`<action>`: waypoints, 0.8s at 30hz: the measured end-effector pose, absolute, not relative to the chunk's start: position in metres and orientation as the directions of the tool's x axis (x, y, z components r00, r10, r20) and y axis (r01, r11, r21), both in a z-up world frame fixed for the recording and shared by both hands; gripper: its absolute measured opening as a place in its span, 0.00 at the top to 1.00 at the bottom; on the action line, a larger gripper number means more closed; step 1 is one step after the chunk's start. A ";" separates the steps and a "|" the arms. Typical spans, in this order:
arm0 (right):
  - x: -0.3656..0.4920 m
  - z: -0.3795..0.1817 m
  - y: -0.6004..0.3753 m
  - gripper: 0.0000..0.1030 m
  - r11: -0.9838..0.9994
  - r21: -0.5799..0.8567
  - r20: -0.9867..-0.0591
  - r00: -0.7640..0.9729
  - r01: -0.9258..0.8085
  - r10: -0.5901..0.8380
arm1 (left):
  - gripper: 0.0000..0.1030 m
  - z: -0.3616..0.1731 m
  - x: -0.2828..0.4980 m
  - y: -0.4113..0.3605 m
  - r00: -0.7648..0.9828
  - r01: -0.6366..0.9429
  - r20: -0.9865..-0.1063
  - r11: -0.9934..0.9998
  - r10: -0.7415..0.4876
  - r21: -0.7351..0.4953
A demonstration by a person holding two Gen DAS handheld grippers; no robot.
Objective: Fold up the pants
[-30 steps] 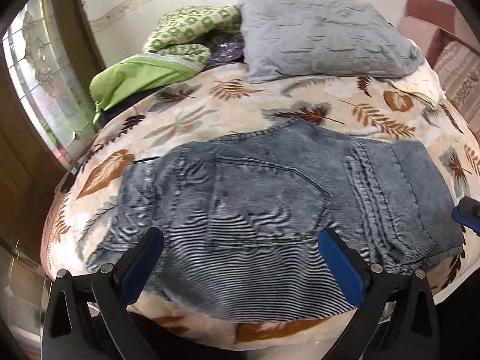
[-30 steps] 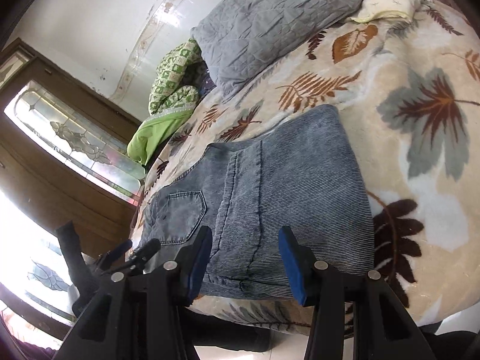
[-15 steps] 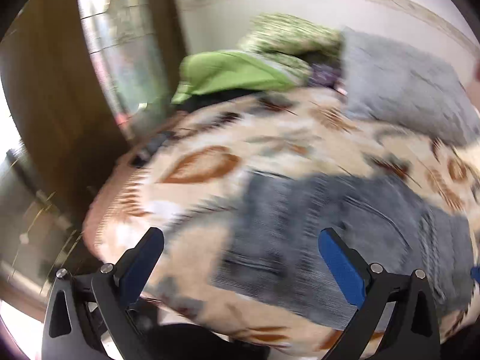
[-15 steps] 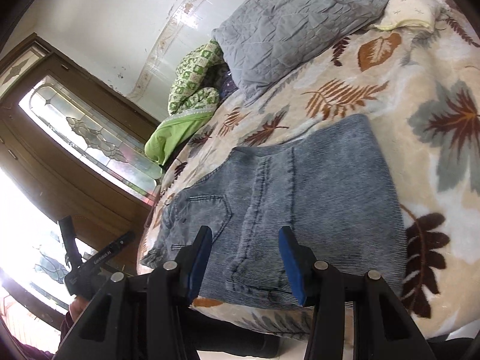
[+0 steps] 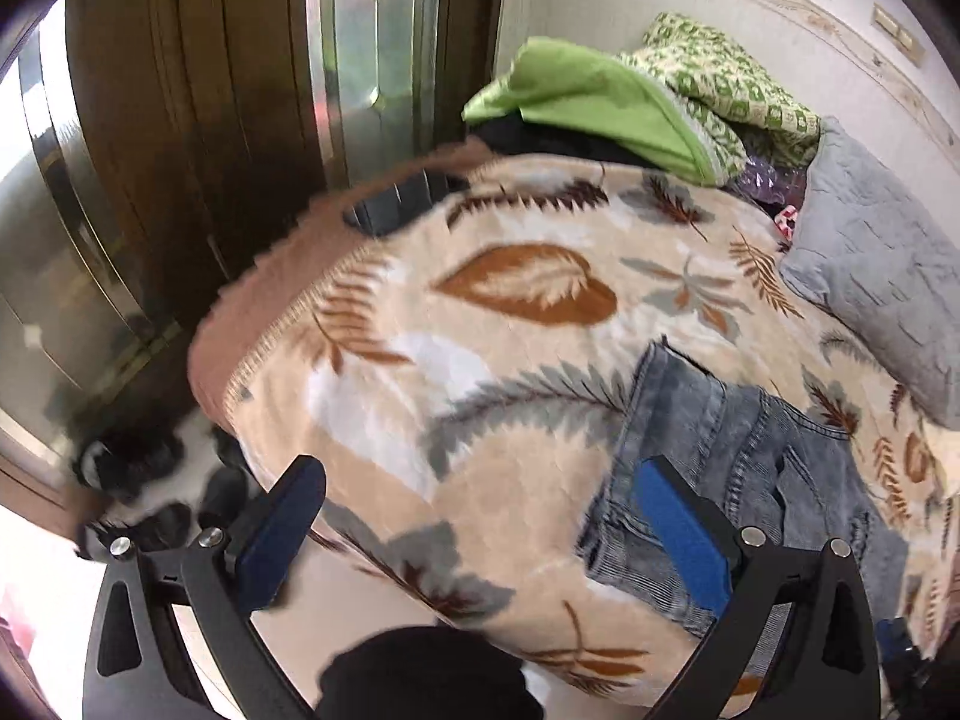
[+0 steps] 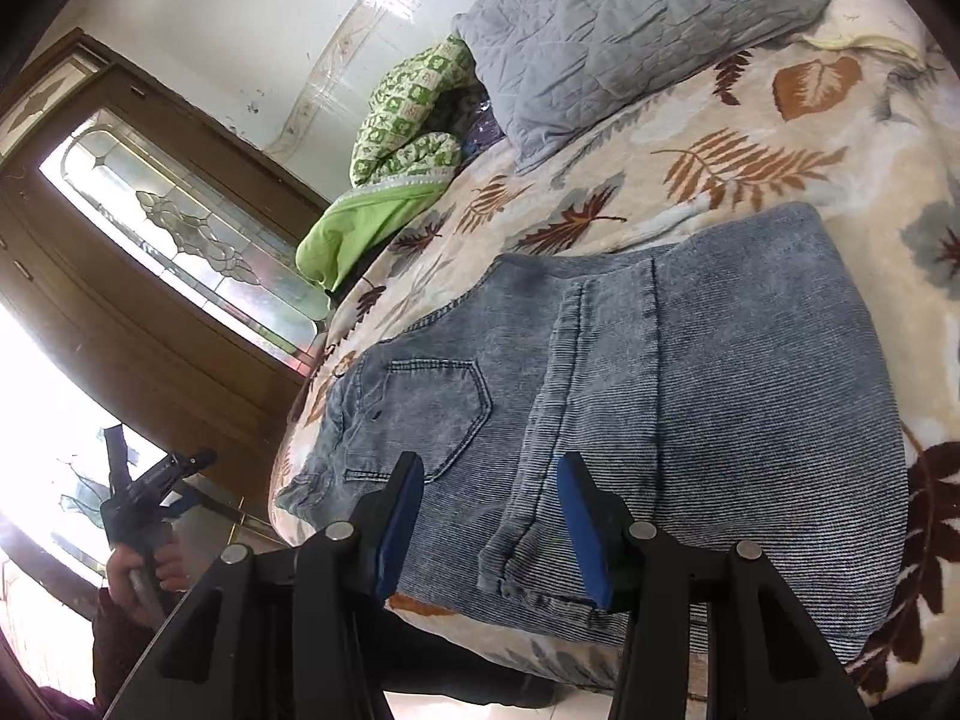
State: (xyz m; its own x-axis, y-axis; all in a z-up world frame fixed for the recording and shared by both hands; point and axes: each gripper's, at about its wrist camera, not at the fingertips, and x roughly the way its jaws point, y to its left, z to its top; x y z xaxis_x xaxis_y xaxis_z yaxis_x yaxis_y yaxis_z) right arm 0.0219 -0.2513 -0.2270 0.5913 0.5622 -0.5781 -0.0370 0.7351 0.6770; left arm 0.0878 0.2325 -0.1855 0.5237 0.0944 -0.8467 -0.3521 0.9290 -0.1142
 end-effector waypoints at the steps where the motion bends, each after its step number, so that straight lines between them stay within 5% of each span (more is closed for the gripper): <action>1: 0.021 -0.228 -0.252 0.51 0.735 0.678 -0.580 0.590 -0.033 0.561 | 0.00 -0.191 0.089 0.230 0.511 -0.352 -0.856 0.927 0.074 -0.130; 24: 0.022 -0.235 -0.252 0.51 0.749 0.663 -0.609 0.569 -0.016 0.552 | 0.00 -0.261 0.111 0.196 0.341 -0.336 -0.904 0.866 -0.256 -0.372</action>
